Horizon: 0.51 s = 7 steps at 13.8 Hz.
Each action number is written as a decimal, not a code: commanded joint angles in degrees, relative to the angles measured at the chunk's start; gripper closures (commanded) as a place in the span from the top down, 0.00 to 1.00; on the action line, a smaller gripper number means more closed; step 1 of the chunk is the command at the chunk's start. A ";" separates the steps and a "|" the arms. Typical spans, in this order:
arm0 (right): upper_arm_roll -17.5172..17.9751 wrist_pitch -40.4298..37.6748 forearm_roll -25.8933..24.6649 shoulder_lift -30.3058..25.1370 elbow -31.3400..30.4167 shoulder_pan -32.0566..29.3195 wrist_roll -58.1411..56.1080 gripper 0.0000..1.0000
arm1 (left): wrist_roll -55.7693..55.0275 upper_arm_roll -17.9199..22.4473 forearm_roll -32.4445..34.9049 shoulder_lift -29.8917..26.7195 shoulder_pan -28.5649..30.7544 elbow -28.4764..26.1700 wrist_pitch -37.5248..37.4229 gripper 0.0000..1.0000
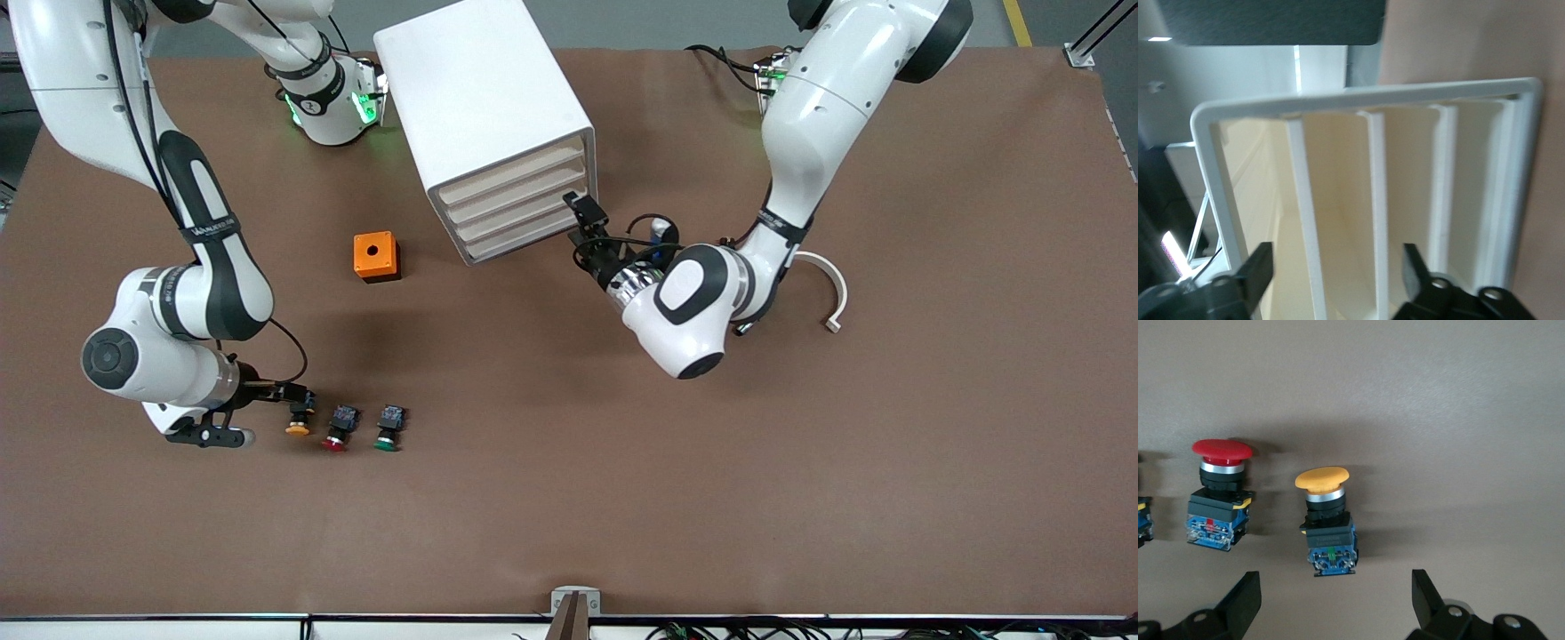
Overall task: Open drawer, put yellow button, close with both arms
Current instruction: 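Grip the drawer with the left gripper while the right gripper grasps the button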
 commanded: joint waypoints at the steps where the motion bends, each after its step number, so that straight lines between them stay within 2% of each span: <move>1: 0.67 2.45 1.07 1.95 -0.11 -0.60 0.20 1.00 | -2.60 0.32 -4.42 1.58 -1.28 1.11 -0.92 0.69; 4: 0.67 3.17 1.07 3.18 -0.11 -0.60 0.11 0.99 | -5.22 0.32 -4.60 1.59 -3.74 1.11 -0.92 0.67; 7: 0.67 3.17 1.07 3.80 -0.11 -0.25 0.11 0.94 | -7.44 0.32 -4.60 1.67 -5.67 1.19 -0.92 0.67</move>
